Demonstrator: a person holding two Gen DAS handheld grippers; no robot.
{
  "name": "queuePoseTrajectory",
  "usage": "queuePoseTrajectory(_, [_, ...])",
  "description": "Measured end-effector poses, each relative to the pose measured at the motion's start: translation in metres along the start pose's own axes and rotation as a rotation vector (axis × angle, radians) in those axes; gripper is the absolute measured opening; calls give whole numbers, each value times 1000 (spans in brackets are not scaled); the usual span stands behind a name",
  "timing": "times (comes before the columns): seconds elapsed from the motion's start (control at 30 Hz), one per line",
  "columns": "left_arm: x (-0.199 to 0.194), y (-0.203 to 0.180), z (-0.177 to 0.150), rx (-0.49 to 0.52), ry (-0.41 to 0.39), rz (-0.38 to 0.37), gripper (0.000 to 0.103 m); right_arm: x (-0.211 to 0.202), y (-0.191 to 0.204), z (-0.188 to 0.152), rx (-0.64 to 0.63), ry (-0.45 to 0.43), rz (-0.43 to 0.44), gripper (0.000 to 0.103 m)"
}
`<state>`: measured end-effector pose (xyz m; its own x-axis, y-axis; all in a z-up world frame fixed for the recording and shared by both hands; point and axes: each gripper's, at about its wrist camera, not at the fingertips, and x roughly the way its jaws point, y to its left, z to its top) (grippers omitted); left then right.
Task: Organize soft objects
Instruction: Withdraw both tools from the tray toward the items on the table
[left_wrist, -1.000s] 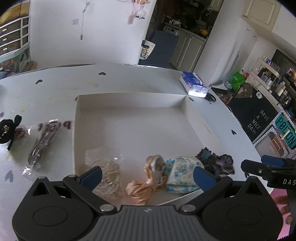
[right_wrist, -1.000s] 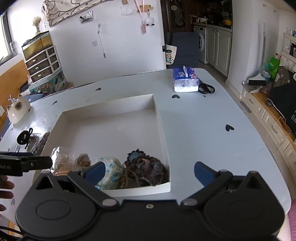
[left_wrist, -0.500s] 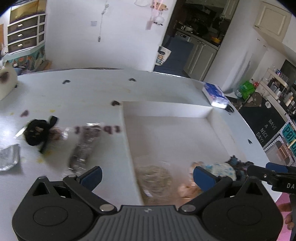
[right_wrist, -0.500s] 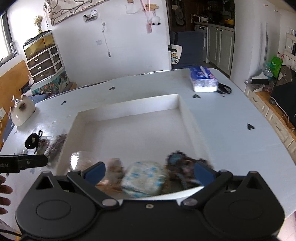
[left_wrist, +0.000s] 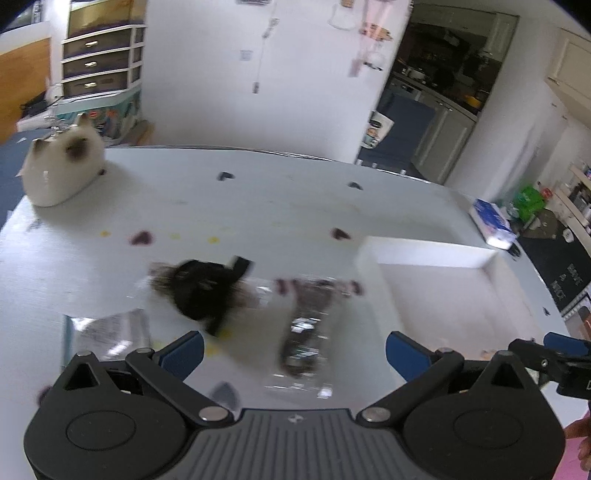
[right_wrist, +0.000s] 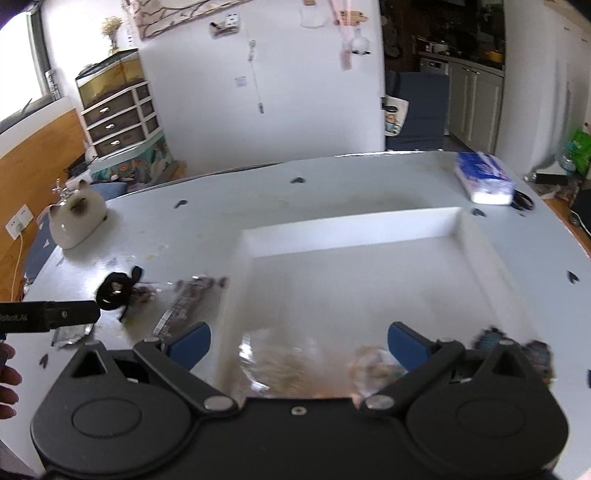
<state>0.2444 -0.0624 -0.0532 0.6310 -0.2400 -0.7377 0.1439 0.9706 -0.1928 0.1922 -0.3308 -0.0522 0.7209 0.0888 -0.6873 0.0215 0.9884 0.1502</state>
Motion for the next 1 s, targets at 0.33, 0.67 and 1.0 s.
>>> queuePoseTrajectory(0.33, [7,81,15,-47,-4,113,103,33,72,15,-32,-11,36,103])
queuePoseTrajectory(0.67, [30,147,10,-117,51,229,103,73,135,35,-121,8,104,103])
queuePoseTrajectory(1.0, [62,160,-4,-119,133,225,103,120,190,46,-237,77,183,103])
